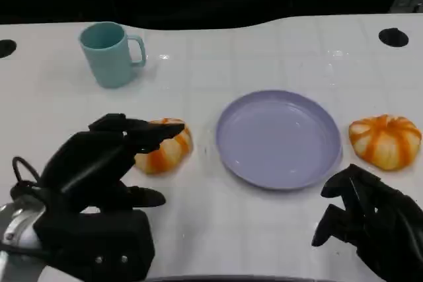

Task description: Grasp the bread from the table and place it into the plate.

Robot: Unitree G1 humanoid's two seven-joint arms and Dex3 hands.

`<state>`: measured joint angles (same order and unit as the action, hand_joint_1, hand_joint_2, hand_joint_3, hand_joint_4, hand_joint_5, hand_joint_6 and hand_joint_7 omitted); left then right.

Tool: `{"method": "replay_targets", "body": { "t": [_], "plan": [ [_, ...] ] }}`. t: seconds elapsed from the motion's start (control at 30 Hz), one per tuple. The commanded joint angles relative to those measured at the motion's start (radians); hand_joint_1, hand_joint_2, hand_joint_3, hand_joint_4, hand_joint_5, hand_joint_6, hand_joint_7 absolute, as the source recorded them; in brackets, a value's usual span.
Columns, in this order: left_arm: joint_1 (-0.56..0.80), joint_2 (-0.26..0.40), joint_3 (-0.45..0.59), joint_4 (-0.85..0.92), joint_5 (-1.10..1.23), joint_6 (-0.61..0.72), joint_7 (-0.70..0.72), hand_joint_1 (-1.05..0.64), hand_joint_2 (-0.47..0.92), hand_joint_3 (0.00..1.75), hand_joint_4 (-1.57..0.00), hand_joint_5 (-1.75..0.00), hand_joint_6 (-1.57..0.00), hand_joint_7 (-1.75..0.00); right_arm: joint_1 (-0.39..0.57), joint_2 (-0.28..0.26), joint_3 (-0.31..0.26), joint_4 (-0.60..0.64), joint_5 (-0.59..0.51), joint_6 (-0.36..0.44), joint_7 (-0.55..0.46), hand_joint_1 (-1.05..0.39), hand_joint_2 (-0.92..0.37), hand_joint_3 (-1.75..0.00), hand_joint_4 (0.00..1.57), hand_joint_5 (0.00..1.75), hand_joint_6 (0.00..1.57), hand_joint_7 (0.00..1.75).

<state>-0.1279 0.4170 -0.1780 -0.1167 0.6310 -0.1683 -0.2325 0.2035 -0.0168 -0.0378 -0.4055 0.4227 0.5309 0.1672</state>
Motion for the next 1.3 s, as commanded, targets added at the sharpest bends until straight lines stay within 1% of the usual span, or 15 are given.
{"method": "replay_targets", "body": {
  "t": [0.03,0.17,0.3,0.43,0.57,0.7,0.83,1.03,1.3],
  "plan": [
    [-0.05,0.028,-0.044,0.009,0.112,0.045,0.001,-0.43,0.78,0.0,0.0,-0.33,-0.28,0.0,-0.003,-0.008,-0.009,-0.001,0.003,-0.011,0.001,-0.43,-0.92,-0.45,0.65,1.75,0.51,1.61],
    [-0.11,0.01,-0.092,0.077,0.173,0.107,-0.018,-0.39,0.78,0.0,0.0,-0.31,-0.26,0.0,-0.002,-0.004,-0.01,-0.005,0.003,-0.004,-0.007,-0.43,-0.92,-0.43,0.65,1.75,0.52,1.61],
    [-0.166,-0.014,-0.13,0.161,0.19,0.142,-0.007,-0.32,0.78,0.0,0.0,-0.28,-0.23,0.0,-0.001,-0.002,-0.013,-0.008,0.009,0.005,-0.012,-0.44,-0.92,-0.41,0.64,1.75,0.52,1.6],
    [-0.234,-0.041,-0.175,0.28,0.215,0.155,0.033,-0.31,0.79,0.0,0.0,-0.28,-0.23,0.0,0.002,-0.006,-0.011,-0.009,0.004,-0.001,-0.008,-0.44,-0.92,-0.41,0.64,1.75,0.52,1.6],
    [-0.3,-0.073,-0.207,0.396,0.217,0.182,0.043,-0.31,0.79,0.0,0.0,-0.23,-0.2,0.0,0.004,-0.012,-0.01,-0.007,0.003,-0.009,0.002,-0.44,-0.92,-0.44,0.64,1.75,0.51,1.61],
    [-0.322,-0.078,-0.221,0.433,0.212,0.187,0.055,-0.3,0.78,0.0,0.0,-0.21,-0.2,0.0,0.005,-0.011,-0.01,-0.006,0.002,-0.01,0.004,-0.44,-0.92,-0.44,0.64,1.75,0.51,1.61],
    [-0.423,-0.127,-0.253,0.627,0.218,0.208,0.092,-0.3,0.77,0.0,-0.01,-0.22,-0.2,0.0,0.009,-0.012,-0.014,-0.006,0.009,-0.013,0.014,-0.43,-0.92,-0.45,0.64,1.75,0.51,1.61],
    [-0.526,-0.173,-0.292,0.861,0.208,0.208,0.166,-0.33,0.78,0.01,0.0,-0.21,-0.18,0.0,0.013,-0.008,-0.014,-0.012,0.01,-0.007,0.01,-0.43,-0.92,-0.44,0.64,1.75,0.51,1.62],
    [-0.638,-0.231,-0.32,1.106,0.171,0.191,0.234,-0.41,0.8,0.0,-0.01,-0.21,-0.19,-0.01,0.015,-0.007,-0.016,-0.016,0.013,-0.003,0.008,-0.43,-0.92,-0.44,0.64,1.75,0.5,1.61]
  ]
}}
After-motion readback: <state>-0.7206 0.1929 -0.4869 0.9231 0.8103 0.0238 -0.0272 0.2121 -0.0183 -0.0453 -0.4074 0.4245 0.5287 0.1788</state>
